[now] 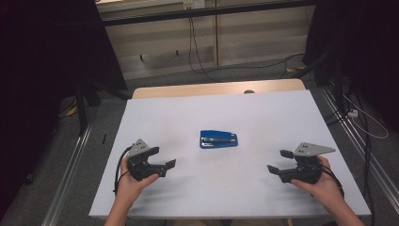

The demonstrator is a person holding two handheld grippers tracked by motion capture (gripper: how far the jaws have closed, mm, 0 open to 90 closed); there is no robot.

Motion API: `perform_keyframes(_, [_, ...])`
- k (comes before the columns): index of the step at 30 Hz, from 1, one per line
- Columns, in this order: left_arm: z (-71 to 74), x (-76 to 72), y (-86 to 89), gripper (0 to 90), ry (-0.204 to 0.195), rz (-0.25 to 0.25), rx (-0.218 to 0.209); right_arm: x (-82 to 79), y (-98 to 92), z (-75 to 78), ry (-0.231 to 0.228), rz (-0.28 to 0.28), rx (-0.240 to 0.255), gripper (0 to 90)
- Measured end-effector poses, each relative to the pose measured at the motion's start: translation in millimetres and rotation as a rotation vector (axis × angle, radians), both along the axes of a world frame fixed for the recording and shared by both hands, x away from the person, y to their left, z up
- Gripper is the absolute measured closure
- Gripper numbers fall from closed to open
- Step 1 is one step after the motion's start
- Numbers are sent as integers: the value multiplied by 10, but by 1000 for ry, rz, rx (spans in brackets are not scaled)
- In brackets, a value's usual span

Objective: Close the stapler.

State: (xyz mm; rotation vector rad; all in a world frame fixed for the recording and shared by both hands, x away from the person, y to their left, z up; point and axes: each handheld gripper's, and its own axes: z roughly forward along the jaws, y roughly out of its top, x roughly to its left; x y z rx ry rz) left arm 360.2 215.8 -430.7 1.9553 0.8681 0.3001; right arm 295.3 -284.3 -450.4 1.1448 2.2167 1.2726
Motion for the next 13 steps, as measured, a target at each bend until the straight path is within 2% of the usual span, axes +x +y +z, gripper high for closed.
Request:
perform_keyframes(5, [-22, -52, 101, 105, 2, -1, 8, -25, -3, -12, 4, 8, -4, 203])
perform_keyframes(13, [-49, -50, 194, 80, 2, 8, 14, -14, 39, -17, -16, 20, -18, 185])
